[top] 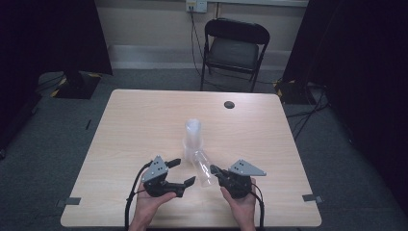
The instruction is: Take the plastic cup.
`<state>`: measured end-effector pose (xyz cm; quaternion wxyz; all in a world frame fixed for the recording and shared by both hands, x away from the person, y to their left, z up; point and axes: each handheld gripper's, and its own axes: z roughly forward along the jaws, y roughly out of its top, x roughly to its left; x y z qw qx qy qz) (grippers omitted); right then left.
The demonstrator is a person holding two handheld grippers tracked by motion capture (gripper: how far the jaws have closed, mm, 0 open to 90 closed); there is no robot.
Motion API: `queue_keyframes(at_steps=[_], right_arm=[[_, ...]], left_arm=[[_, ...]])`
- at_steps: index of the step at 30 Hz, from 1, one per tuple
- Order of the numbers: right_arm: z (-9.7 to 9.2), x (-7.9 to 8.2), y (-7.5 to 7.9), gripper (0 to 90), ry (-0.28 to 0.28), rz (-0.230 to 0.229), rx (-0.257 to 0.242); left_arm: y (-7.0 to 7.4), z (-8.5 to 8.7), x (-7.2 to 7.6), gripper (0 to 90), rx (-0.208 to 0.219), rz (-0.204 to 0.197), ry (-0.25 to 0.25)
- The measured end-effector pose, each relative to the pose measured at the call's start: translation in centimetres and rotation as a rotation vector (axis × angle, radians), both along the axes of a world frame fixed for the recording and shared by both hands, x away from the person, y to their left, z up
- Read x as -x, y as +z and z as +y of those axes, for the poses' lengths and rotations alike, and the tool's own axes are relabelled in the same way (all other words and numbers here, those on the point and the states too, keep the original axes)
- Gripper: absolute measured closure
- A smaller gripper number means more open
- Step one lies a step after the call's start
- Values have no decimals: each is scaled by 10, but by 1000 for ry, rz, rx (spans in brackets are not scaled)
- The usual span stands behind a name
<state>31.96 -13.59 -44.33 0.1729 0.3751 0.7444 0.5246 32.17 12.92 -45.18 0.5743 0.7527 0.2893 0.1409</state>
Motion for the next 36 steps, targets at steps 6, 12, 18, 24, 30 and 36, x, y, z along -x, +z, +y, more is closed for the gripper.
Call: queue_keyframes(at_steps=[6,12,18,24,30,36], right_arm=[[5,-2,4,898,36,40,50],[10,-7,6,896,56,91,83],[9,-9,8,897,68,120,57],[10,-12,11,897,78,151,89],[10,-14,14,899,94,160,65],[15,-17,18,899,115,210,77]], left_arm=[[-2,-3,2,161,-57,-51,-3],[-1,-2,0,161,-81,-79,7],[2,-2,0,160,-160,-113,7],[-1,-5,1,157,-194,-149,-21],[-4,-10,4,157,-226,-187,-42],[-10,-17,4,152,-281,-232,-27]])
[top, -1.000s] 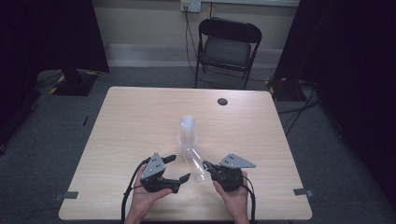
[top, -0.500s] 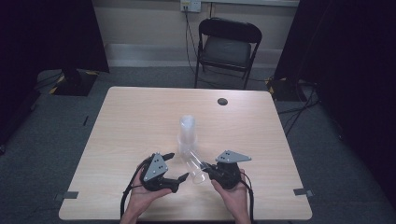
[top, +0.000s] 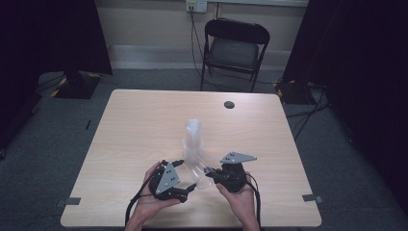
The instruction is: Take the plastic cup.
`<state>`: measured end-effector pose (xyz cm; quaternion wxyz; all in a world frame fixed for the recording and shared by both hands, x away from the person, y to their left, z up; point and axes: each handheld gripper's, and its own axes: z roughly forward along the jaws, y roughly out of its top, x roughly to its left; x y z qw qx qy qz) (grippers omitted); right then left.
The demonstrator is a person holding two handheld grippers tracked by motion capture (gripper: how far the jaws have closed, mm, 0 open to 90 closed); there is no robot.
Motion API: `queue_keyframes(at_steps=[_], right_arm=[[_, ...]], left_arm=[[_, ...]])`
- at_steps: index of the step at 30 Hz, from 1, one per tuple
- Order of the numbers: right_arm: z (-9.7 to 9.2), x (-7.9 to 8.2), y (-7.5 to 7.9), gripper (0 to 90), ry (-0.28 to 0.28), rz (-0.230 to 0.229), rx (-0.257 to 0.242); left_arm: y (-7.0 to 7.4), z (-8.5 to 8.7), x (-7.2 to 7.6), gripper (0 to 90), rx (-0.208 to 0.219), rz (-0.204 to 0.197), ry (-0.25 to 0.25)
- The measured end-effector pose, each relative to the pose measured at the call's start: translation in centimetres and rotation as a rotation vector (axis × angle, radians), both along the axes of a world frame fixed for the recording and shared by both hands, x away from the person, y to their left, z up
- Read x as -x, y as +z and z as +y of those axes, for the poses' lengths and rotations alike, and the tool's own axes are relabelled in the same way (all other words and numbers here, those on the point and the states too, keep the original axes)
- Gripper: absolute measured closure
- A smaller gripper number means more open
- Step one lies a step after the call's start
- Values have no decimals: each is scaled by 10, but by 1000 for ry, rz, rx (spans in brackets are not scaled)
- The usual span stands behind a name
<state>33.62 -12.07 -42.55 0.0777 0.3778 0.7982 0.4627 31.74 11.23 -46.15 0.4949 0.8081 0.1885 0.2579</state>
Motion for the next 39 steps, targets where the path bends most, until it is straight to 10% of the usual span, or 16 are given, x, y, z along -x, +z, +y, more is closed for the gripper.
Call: queue_keyframes(at_steps=[16,30,39], right_arm=[[15,-10,-2,891,13,115,100],[24,-11,3,889,17,66,122],[30,-16,-1,882,24,117,145]], left_arm=[[-8,-12,5,137,-110,-192,29],[-10,-18,6,200,-86,-144,-51],[-12,-24,10,243,-91,-156,-81]])
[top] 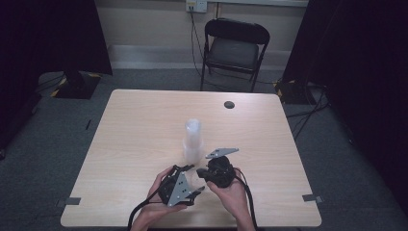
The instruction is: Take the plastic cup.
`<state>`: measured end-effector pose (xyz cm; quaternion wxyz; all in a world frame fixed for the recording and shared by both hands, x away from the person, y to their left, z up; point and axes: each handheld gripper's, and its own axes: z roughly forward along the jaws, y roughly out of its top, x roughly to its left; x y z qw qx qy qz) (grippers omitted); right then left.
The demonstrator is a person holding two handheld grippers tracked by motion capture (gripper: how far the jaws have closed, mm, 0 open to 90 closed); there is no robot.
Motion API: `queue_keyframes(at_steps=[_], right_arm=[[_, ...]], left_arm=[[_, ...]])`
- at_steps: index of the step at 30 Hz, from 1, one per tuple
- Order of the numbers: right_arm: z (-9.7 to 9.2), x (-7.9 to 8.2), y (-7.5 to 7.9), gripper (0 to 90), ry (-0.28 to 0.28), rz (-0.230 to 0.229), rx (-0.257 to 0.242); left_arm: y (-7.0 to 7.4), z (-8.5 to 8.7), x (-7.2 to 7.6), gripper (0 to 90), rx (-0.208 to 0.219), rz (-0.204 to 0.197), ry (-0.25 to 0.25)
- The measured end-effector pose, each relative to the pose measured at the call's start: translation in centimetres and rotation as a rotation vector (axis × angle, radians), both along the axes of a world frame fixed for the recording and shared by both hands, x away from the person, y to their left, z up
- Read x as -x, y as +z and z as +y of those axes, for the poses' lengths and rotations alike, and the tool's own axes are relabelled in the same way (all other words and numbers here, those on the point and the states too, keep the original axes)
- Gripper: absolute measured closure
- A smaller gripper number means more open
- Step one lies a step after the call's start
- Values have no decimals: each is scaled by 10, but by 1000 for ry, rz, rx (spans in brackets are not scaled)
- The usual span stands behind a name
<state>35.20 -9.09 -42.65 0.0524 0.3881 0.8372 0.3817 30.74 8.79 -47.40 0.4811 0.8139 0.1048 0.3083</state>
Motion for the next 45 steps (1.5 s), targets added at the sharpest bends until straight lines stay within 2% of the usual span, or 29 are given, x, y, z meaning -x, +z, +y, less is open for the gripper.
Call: queue_keyframes(at_steps=[4,7,10,13,14,16,19,27,29,31,38,41,45], right_arm=[[2,-2,-3,877,3,19,15],[3,-3,-3,869,3,25,14],[5,-3,-5,867,7,36,30],[7,-3,-6,873,7,41,43],[7,-3,-6,874,9,39,46],[9,-3,-7,871,9,46,55],[11,-3,-8,871,17,52,61],[10,-2,-7,857,6,32,42],[9,-2,-6,841,5,27,35],[8,-2,-6,839,3,21,28],[7,-2,-4,829,6,8,10],[6,-1,-4,817,1,7,2],[5,-1,-3,792,-8,-1,-10]], left_arm=[[0,-1,0,251,-6,-1,-1],[0,-2,1,253,10,5,2],[2,-2,2,255,1,10,1],[1,-3,2,245,9,41,2],[1,-2,2,240,1,35,3],[2,-3,3,242,21,30,-7],[3,-3,4,237,14,23,-1],[4,-2,3,261,40,36,3],[4,-3,3,294,64,45,5],[5,-2,2,287,54,47,10],[6,-1,1,285,88,74,29],[6,-1,0,285,85,74,47],[7,1,-1,285,102,106,56]])
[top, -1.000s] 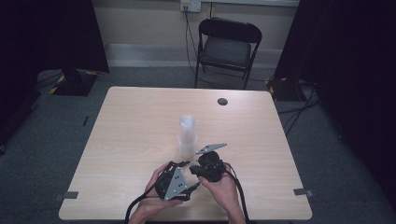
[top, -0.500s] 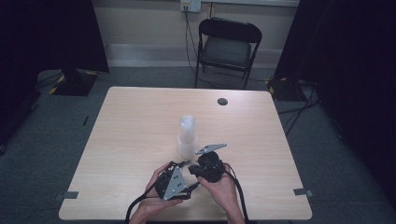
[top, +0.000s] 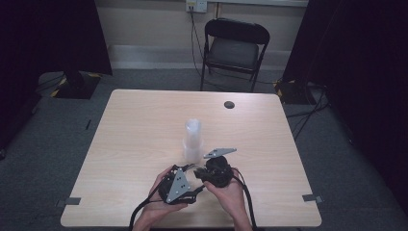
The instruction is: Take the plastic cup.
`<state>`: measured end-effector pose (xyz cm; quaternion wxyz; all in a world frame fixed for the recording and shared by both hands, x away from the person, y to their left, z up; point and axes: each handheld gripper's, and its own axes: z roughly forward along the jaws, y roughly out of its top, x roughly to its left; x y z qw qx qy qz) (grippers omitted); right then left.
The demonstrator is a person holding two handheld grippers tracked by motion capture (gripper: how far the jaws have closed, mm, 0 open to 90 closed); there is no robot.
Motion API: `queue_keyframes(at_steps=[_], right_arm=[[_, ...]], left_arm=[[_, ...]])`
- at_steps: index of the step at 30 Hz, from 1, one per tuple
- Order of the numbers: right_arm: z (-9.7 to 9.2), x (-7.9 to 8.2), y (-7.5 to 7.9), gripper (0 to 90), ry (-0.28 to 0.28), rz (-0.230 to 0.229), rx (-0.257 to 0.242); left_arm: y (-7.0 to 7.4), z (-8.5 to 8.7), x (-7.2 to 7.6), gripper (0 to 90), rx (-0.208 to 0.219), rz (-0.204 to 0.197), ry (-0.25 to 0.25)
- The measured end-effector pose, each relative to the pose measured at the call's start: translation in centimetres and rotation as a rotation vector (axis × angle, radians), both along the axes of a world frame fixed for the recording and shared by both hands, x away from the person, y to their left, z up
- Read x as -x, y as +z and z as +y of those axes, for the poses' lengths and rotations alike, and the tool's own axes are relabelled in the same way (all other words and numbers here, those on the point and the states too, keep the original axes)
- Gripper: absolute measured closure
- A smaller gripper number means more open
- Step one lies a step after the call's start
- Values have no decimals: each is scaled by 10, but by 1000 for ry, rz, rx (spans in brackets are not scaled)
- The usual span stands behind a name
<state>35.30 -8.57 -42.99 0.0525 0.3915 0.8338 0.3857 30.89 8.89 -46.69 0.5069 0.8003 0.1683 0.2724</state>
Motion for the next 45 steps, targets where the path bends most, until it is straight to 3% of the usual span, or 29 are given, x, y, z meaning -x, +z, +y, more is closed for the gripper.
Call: queue_keyframes(at_steps=[12,16,20,24,29,37,45], right_arm=[[-6,3,3,674,-29,-27,-47],[-8,4,2,628,-38,-42,-85],[-9,6,3,615,-53,-72,-123],[-10,7,4,607,-55,-87,-149],[-14,8,4,594,-73,-97,-166],[-15,8,3,583,-75,-108,-210],[-21,10,4,570,-78,-141,-273]], left_arm=[[1,4,-2,288,50,40,47],[2,6,-4,288,72,74,61],[3,8,-3,288,81,91,81],[2,11,-3,287,129,111,94],[-1,16,-3,287,132,130,107],[0,22,-8,287,173,167,124],[1,31,-13,285,200,192,172]])
